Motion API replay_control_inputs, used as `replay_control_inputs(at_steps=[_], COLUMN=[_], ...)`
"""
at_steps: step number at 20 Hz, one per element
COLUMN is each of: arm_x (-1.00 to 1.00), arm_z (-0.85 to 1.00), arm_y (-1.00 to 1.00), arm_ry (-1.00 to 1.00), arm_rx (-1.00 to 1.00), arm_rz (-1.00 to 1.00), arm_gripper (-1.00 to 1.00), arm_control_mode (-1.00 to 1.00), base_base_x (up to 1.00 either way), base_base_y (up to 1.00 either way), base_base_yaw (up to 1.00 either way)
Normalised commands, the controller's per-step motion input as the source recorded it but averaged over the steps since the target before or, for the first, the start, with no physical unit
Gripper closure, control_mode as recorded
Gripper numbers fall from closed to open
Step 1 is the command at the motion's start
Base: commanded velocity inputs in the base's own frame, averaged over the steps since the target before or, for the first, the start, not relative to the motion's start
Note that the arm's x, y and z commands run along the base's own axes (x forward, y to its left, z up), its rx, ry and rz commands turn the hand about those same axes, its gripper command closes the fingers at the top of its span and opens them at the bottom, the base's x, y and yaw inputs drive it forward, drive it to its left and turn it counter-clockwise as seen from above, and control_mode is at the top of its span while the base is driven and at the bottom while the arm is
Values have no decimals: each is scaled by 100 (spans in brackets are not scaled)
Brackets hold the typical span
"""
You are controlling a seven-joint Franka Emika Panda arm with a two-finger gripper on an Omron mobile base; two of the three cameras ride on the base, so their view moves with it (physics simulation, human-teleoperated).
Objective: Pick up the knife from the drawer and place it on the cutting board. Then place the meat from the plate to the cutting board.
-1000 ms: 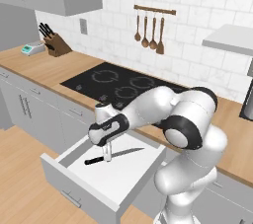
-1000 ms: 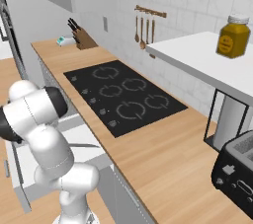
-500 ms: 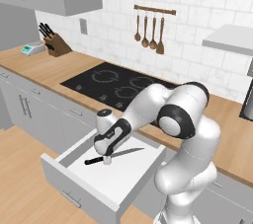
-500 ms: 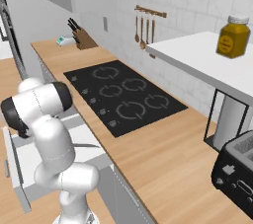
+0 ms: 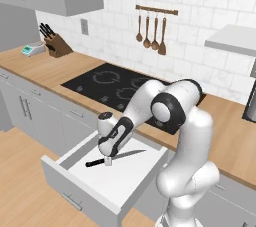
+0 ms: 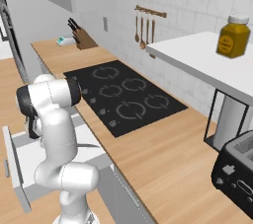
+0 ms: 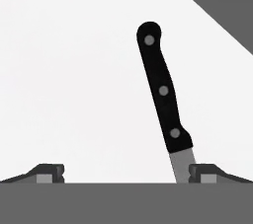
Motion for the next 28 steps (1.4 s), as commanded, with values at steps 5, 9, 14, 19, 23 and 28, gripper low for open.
replay_control_inputs(at_steps=[5,9,14,19,23,28], arm_x=[20,12,22,21,19,0], arm_z=[-41,-35,-36,-30,-61,-89], arm_y=[3,13,21,4,17,27], arm_ry=[0,1,2,0,6,12], arm_rx=[-3,-3,-4,-1,-3,-1], arm_rz=[0,0,0,0,0,2], arm_gripper=[-100,-100,-100,-100,100,100], arm_control_mode=[-100,-100,-100,-100,-100,-100], base_base_x=[0,0,0,0,0,0], base_base_y=[0,0,0,0,0,0], base_base_yaw=[0,0,0,0,0,0])
